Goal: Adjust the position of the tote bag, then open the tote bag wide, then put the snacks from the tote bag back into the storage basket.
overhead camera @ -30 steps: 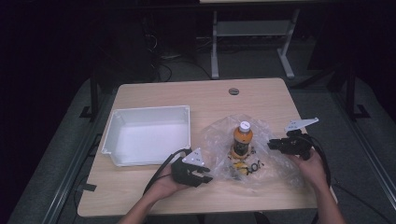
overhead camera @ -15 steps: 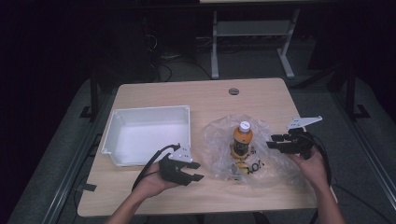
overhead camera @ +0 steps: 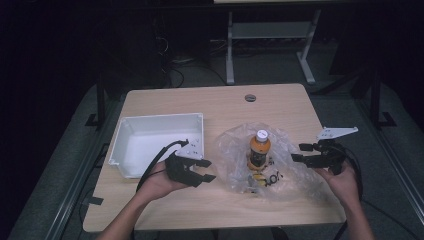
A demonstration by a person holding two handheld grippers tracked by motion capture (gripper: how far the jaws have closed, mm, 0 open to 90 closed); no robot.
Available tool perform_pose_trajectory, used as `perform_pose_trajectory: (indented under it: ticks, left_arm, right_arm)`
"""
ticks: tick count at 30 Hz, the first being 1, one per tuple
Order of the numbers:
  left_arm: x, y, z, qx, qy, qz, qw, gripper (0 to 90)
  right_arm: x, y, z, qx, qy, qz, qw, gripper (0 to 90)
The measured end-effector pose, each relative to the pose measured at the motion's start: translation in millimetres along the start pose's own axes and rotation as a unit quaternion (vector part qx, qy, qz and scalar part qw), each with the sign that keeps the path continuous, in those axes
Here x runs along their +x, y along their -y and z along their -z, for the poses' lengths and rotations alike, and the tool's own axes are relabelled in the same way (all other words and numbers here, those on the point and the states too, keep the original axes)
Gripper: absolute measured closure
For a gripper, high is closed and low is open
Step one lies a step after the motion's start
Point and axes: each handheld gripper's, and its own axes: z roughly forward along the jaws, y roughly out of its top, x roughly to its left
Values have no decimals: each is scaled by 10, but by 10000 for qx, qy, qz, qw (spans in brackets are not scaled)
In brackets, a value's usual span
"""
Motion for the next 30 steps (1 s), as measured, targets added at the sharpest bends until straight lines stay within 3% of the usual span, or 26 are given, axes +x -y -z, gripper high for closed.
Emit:
perform_pose_trajectory:
  ticks: [14, 30]
  left_arm:
    - [129, -334, 60, -35, -93, -93, 9999, 434]
    - [278, -672, 24, 68, -104, -153, 9998, 389]
  right_arm:
    - [41, 179, 195, 19, 95, -68, 9999, 331]
    - [87, 162, 175, 58, 77, 28, 9999, 313]
